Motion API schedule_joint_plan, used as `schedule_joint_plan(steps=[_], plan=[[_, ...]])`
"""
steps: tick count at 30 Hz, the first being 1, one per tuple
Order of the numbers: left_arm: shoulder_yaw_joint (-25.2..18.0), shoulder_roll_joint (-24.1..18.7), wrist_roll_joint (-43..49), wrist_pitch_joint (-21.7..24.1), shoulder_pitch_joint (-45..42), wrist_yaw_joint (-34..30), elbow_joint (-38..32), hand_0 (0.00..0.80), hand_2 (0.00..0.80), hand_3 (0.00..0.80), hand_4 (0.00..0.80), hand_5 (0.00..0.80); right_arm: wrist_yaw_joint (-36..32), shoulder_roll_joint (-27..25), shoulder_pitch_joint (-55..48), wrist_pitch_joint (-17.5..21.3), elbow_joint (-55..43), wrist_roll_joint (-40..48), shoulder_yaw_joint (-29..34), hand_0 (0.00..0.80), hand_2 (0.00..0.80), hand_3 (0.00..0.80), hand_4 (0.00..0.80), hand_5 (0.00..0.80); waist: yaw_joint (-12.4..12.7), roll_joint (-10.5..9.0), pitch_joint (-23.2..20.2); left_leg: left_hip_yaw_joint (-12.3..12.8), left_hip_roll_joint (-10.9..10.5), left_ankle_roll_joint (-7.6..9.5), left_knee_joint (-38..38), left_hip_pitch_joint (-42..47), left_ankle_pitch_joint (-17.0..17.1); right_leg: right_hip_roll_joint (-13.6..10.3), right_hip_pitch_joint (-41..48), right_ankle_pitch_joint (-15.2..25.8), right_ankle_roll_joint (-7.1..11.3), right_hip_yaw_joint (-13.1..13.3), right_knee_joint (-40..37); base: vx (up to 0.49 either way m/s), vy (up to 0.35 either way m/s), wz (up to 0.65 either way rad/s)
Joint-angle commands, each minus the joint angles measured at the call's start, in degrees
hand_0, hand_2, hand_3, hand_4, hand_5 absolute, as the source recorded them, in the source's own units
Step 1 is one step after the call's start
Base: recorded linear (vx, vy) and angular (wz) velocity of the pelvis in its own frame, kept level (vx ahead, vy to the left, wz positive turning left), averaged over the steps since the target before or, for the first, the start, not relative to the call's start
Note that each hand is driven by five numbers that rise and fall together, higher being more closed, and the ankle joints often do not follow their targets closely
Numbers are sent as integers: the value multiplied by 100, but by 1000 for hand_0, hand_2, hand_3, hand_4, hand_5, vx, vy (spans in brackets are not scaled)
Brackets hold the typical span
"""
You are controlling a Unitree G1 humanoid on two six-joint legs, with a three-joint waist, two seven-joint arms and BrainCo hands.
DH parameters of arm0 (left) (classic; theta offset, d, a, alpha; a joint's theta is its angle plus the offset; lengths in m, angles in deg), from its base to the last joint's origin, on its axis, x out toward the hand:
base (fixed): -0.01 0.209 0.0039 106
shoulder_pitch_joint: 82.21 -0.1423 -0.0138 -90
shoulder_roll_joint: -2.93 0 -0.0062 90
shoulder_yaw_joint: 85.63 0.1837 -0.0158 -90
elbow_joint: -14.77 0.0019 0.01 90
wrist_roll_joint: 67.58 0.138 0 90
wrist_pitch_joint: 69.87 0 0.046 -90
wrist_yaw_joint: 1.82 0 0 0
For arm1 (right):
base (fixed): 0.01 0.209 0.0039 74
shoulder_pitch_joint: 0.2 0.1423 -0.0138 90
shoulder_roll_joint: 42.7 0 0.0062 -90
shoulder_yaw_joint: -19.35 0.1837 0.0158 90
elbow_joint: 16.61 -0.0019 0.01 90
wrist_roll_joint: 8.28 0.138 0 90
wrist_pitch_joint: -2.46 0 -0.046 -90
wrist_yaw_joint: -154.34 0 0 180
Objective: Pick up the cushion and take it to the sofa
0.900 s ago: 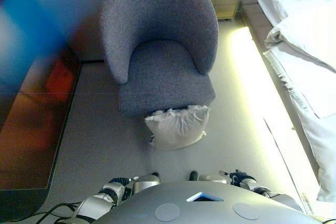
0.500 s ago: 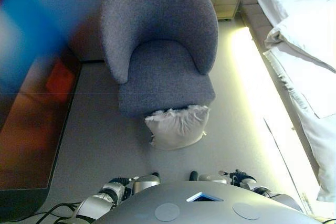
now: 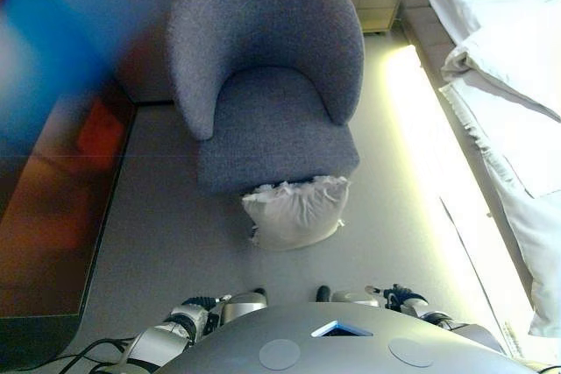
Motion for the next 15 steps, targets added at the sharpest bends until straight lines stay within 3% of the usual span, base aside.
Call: schedule_joint_plan(steps=[1, 5, 7, 9, 12, 13, 15], plan=[[38, 7, 105, -106, 313, 37, 376, 0, 0, 0, 0, 0, -8, 90, 389, -28, 295, -168, -133, 0, 0, 0, 0, 0, -53, -290, 18, 453, -265, 306, -4, -108, 67, -135, -145, 199, 297, 315, 82, 42, -68, 0], [-42, 4, 71, -79, 320, 93, 401, 0, 0, 0, 0, 0, -34, 110, 412, -74, 323, -202, -146, 0, 0, 0, 0, 0, -51, -329, 52, 429, -221, 292, 126, -56, 60, -51, -132, 158, 211, 399, 158, 34, -87, -1], [-105, 10, 24, -26, 332, 139, 396, 0, 0, 0, 0, 0, -49, 109, 438, -101, 322, -229, -167, 0, 0, 0, 0, 0, -28, -414, 137, 372, -201, 279, 702, -249, -69, -61, -217, 157, 137, 437, 337, -10, -126, -2], [-161, 8, -34, 32, 374, 168, 379, 0, 0, 0, 0, 0, -48, 72, 497, -152, 284, -200, -187, 0, 0, 0, 0, 0, 6, -580, 306, 454, -162, 293, 1738, -647, -189, -129, -305, 164, 27, 435, 496, -45, -157, 7], [-273, 14, -222, 41, 377, 187, 383, 0, 0, 0, 0, 0, -48, 14, 557, -246, 220, -188, -190, 0, 0, 0, 0, 0, 77, -702, 525, 513, -80, 406, 2817, -1276, -45, -123, -336, 144, -116, 561, 687, -7, -151, 10], [-291, 11, -336, 18, 364, 187, 374, 0, 0, 0, 0, 0, -46, -3, 569, -284, 200, -176, -175, 0, 0, 0, 0, 0, 115, -699, 575, 510, -64, 406, 2917, -1426, 32, -95, -297, 123, -138, 604, 706, 71, -65, -13], [-382, 17, -454, 52, 309, 156, 403, 0, 0, 0, 0, 0, -80, -23, 579, -289, 220, -196, -140, 0, 0, 0, 0, 0, 287, -575, 671, 450, -230, 335, 2523, -1703, 300, 60, -96, -11, -111, 734, 709, 153, 4, -27]])
